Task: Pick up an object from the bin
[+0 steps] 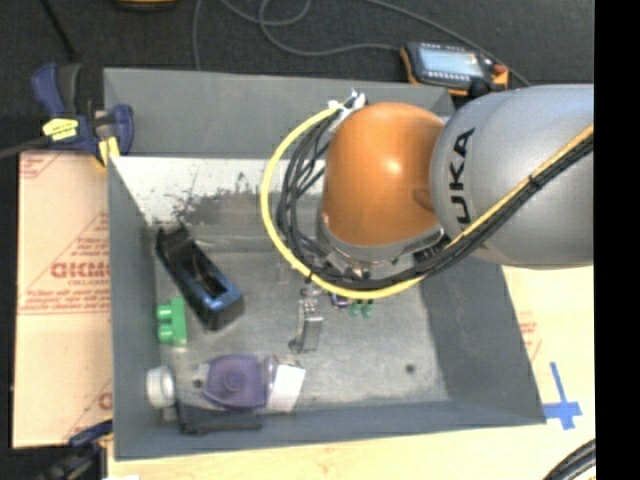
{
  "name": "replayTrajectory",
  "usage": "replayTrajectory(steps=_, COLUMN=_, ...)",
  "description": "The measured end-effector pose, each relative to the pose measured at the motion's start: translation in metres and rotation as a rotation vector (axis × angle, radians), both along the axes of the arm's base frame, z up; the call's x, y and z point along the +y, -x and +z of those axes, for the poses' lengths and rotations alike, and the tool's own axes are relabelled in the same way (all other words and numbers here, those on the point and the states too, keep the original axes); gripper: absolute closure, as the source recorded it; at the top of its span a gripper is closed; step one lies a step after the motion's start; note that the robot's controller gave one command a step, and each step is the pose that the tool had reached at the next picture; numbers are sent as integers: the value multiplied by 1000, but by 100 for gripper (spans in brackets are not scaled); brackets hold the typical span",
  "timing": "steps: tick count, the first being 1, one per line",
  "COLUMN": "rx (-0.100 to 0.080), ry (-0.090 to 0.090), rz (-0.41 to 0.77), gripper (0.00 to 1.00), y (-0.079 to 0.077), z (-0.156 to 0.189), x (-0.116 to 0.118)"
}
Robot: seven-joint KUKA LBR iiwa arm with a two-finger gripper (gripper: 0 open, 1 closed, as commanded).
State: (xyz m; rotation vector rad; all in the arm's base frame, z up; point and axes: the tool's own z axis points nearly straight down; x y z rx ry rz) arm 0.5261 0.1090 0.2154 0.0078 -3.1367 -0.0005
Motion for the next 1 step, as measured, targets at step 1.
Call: replayTrajectory(steps=1, rx=-8, ry=-1, rz=-3, gripper=0, y=-1, z=4, x=-1)
